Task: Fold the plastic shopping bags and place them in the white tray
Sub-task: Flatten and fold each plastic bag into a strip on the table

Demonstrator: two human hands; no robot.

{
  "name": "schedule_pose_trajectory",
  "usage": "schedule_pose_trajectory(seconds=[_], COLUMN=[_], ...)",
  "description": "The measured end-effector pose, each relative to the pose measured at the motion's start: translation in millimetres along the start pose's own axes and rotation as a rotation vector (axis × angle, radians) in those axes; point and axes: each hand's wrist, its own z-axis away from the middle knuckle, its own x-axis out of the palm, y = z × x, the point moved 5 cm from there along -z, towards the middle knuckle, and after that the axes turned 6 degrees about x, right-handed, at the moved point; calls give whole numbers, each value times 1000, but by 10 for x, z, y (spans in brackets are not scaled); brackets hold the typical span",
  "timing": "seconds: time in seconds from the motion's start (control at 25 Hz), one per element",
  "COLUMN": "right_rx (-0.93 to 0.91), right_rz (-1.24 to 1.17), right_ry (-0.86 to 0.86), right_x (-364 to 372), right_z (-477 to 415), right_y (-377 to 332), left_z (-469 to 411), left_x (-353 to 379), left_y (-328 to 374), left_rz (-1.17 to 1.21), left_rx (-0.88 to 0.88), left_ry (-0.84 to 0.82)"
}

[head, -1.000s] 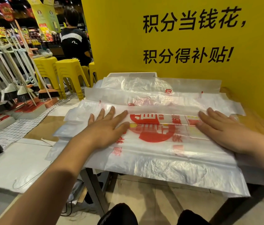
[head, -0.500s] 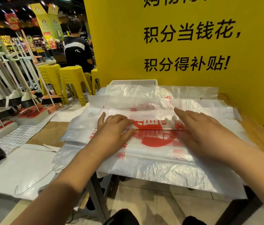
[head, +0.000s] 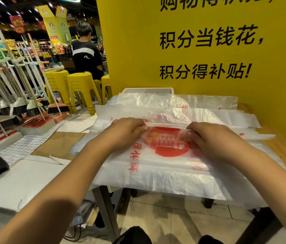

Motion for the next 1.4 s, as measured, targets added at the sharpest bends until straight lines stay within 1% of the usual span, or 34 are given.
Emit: schedule_pose_trajectory(seconds=[0.08,0.2,0.28,0.36,0.44,0.6,0.72,0.8,0.88,0.96,1.08,1.2,1.32,1.4], right_rx=[8,24,35,17,-7,-43,-68,-104,-109,-102,-97,-3,210,297], right_rz=[46,124,166,193,175,55,-23,-55,-98,-133,-76,-30,3,57], right_ry=[-29,-36,-9,21,34,6,-4,-24,-65,-114,-220,-287,-269,-256], right_x=[-10,42,95,148,196,286,307,321,354,404,492,436,279,245], right_z=[-138,-312,-346,-333,-323,-338,-362,-388,-392,-366,-290,-141,28,64], right_y=[26,88,143,166,184,228,162,48,-32,-63,-34,330,875,1067], left_z=[-138,-263,-266,-233,-200,-83,-48,-60,-45,-9,21,27,26,12], left_x=[-45,-64,-38,11,44,80,116,172,299,415,467,484,497,507], left_y=[-30,-45,-49,-82,-146,-276,-181,23,192,238,163,114,103,112], left_rz=[-28,-166,-239,-262,-235,-84,-154,-131,-67,-53,-74,-89,-101,-99], left_rx=[-52,-116,-117,-96,-87,-115,-77,-12,5,-17,-49,-70,-77,-79], left_ry=[-8,22,46,71,66,-18,-40,-51,-143,-217,-240,-262,-259,-254])
